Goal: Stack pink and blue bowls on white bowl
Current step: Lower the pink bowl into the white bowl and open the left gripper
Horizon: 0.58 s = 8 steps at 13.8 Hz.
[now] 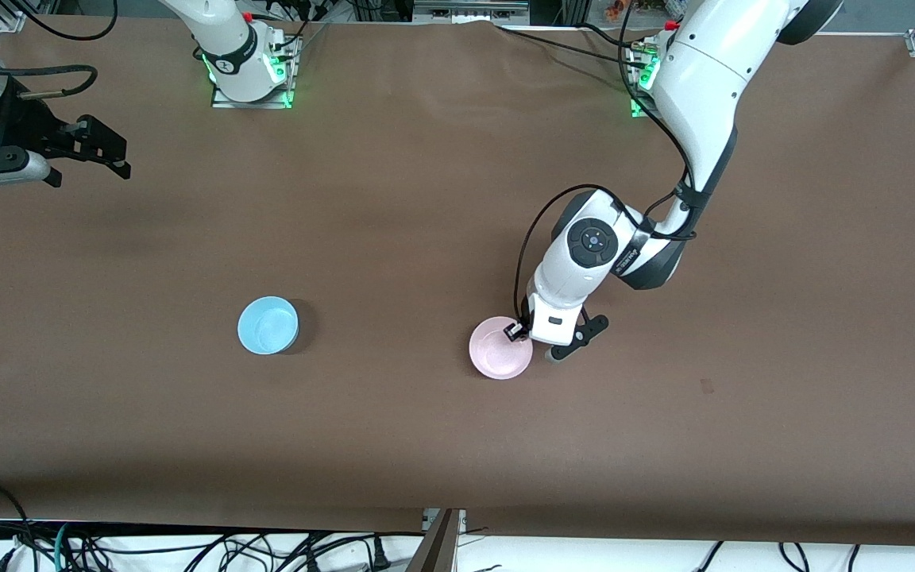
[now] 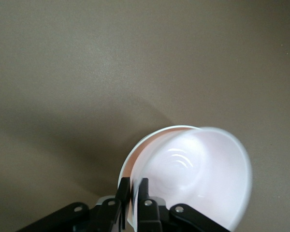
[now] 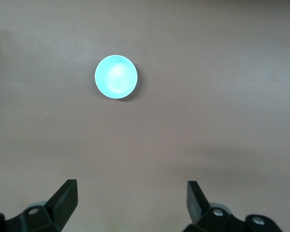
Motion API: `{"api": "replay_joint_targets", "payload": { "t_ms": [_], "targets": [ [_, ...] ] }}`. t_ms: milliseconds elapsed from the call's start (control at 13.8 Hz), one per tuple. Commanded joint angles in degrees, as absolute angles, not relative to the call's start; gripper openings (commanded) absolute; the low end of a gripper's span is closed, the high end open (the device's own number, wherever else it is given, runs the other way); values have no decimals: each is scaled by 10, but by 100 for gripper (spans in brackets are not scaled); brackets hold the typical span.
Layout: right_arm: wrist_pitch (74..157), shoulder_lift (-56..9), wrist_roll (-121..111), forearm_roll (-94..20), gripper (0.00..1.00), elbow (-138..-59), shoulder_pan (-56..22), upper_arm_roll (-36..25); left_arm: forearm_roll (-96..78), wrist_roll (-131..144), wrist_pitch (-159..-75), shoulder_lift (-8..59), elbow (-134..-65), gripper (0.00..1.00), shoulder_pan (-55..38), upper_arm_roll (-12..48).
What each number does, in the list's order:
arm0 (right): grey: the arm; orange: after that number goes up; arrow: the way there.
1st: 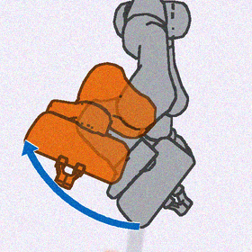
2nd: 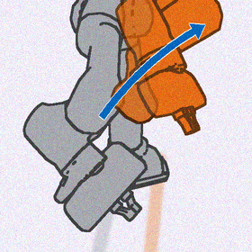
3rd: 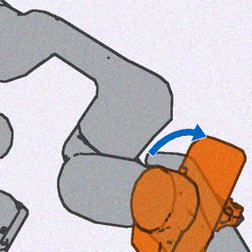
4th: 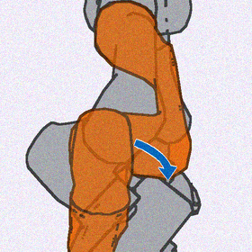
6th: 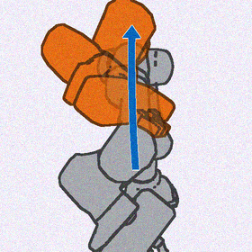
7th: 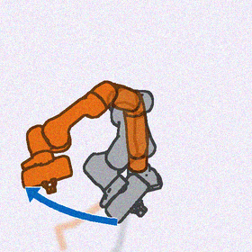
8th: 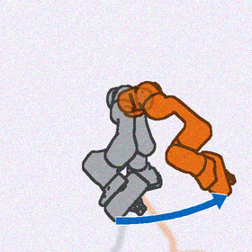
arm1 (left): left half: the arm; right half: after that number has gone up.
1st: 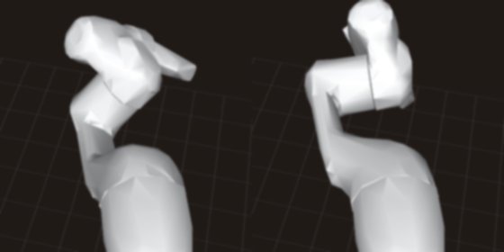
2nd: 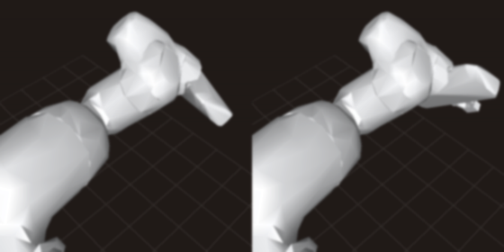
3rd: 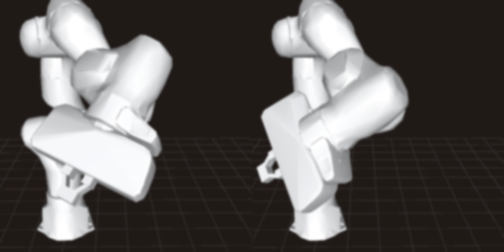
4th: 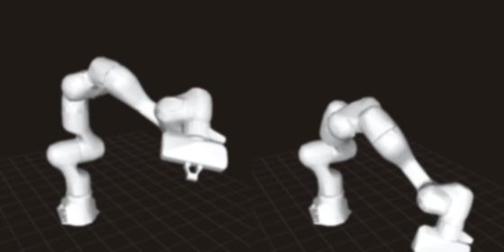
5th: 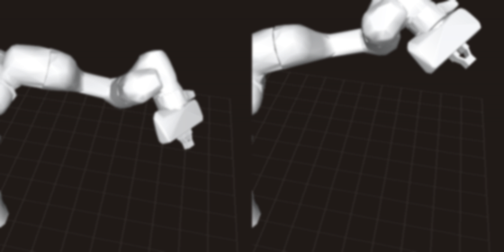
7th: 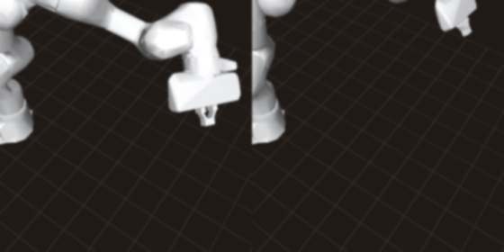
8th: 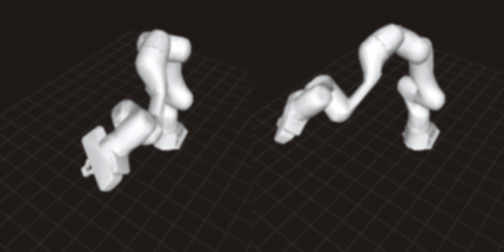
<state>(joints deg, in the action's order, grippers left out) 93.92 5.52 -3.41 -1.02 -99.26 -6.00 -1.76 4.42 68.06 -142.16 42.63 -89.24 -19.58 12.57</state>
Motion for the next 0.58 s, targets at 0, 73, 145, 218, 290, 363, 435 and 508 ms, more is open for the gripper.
{"api": "replay_joint_targets", "payload": {
  "t_ms": [0,73,145,218,290,363,435,508],
  "targets": [
    [928,49,-47,-12,100,-978,-57,-18,63,695,-1423,435,-874,27,-204,119],
    [928,48,-46,-12,100,-978,-57,-18,63,695,-1423,435,-874,28,-204,119],
    [928,49,-46,-13,100,-978,-57,-18,63,695,-1422,435,-874,28,-204,119],
    [928,48,-46,-12,100,-978,-57,-18,64,694,-1422,434,-874,28,-203,119],
    [929,49,-45,-12,100,-978,-57,-18,63,694,-1422,432,-872,28,-202,119],
    [929,48,-41,-13,100,-977,-57,-18,64,694,-1418,431,-863,28,-200,119],
    [929,49,-41,-13,100,-977,-55,-18,63,694,-1413,428,-860,28,-200,119],
    [929,48,-37,-13,100,-977,-55,-18,63,694,-1412,428,-860,27,-199,119]
  ]
}}
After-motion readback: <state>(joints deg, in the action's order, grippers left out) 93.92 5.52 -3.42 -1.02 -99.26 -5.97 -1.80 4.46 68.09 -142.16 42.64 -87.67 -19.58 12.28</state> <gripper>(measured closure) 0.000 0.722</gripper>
